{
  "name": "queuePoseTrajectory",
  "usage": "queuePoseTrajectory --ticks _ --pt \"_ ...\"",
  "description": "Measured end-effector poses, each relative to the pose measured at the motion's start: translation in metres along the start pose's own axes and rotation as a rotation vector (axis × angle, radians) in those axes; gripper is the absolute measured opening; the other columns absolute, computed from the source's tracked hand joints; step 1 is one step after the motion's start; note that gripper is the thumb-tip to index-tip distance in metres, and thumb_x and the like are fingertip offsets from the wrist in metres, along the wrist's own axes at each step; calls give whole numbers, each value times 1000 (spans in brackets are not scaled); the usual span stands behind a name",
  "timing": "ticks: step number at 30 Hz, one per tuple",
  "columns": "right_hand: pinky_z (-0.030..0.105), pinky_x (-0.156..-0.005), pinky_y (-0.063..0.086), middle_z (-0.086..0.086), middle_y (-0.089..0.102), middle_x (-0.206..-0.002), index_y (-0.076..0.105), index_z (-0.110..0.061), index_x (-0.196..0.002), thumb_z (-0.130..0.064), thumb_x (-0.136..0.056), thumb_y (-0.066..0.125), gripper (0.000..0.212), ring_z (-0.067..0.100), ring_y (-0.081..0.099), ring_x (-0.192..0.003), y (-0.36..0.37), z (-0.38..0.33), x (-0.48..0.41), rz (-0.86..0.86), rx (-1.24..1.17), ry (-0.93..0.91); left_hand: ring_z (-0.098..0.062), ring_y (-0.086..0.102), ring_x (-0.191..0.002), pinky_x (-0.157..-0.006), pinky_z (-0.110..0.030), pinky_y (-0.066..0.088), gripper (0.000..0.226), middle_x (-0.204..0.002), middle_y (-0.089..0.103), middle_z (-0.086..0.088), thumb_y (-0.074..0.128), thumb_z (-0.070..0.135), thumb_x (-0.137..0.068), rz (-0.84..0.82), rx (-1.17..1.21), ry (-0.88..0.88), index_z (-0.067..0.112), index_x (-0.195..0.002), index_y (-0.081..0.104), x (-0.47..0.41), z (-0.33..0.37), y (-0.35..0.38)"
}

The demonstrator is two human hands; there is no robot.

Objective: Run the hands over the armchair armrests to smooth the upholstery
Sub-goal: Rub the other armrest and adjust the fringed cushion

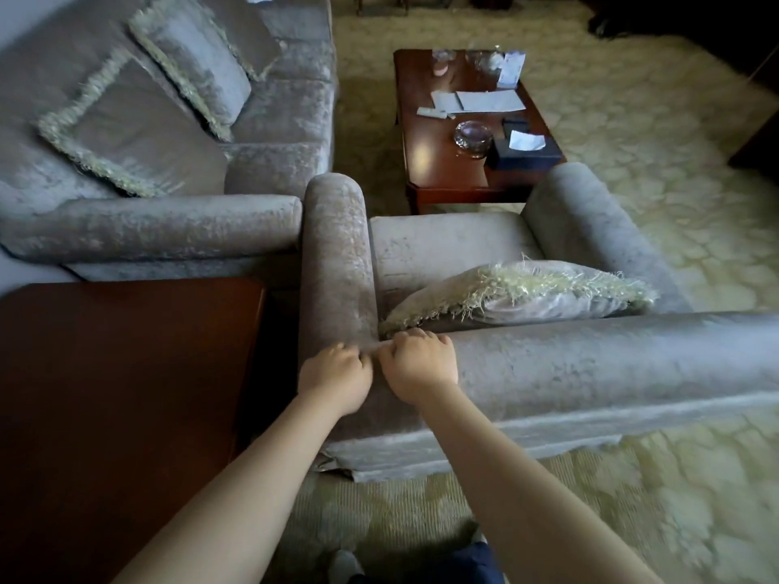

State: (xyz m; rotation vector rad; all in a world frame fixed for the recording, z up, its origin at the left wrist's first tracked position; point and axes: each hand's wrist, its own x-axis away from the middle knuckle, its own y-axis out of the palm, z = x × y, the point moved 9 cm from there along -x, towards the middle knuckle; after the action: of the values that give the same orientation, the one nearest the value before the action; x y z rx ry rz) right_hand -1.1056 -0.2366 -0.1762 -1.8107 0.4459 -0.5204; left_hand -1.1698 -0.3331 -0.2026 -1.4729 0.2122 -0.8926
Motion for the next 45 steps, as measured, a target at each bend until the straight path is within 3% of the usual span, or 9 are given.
queuePoseTrajectory --ticks 6,12,17,21,24,28,33,39,45 --pt "39 -85 38 14 59 -115 57 -7 -108 -33 -92 40 35 35 54 -106 -23 38 7 17 -122 -128 -28 29 -134 -108 -55 23 44 -143 38 -9 21 32 -97 -8 -40 -179 14 -132 42 -7 34 -4" --pt "38 -81 41 9 56 -117 56 -13 -110 -37 -94 39 34 32 55 -103 -95 218 13 89 -147 -79 -32 11 -143 -112 -52 12 71 -156 15 -10 22 58 -93 120 21 -51 15 -148 15 -23 227 5" --pt "39 -86 41 13 56 -120 58 -15 -112 -37 -91 42 34 35 52 -110 -160 442 23 132 -29 283 -33 6 -144 -112 -55 10 78 -157 7 -14 23 63 -91 90 -29 279 12 -148 14 -26 430 33" --pt "58 -105 22 11 41 -139 46 -20 -132 -45 -88 27 53 34 31 -130 -145 576 25 -265 237 594 -35 28 -135 -106 -54 23 88 -150 27 -20 31 74 -82 49 -78 317 9 -141 27 -47 510 42" --pt "67 -103 11 8 40 -141 46 -25 -132 -59 -84 21 64 37 25 -133 -134 602 13 -299 245 652 -32 42 -126 -99 -47 32 89 -141 42 -19 23 79 -79 -15 -29 229 11 -133 41 -78 531 44" --pt "59 -102 23 11 41 -141 45 -22 -134 -65 -78 26 73 38 34 -128 -126 622 -8 -487 180 839 -30 44 -126 -98 -41 36 90 -143 43 -12 20 81 -76 -233 70 100 19 -136 42 -116 530 58" --pt "46 -104 34 11 44 -141 50 -16 -131 -42 -84 38 54 32 43 -126 -96 655 -38 -666 51 762 -32 41 -128 -105 -45 32 98 -146 40 -8 24 84 -59 -413 173 -51 27 -135 46 -145 515 75" --pt "47 -100 41 10 51 -132 54 -16 -121 -29 -89 39 38 33 51 -116 -99 648 -30 -705 91 732 -30 30 -137 -111 -46 24 100 -155 25 -5 21 89 -64 -442 137 -19 29 -143 36 -148 508 87" --pt "45 -101 42 9 51 -134 49 -12 -130 -23 -94 35 41 31 51 -119 -107 635 10 -668 231 713 -28 39 -132 -103 -35 32 86 -152 32 -5 20 80 -79 -519 116 81 24 -141 42 -119 504 102"
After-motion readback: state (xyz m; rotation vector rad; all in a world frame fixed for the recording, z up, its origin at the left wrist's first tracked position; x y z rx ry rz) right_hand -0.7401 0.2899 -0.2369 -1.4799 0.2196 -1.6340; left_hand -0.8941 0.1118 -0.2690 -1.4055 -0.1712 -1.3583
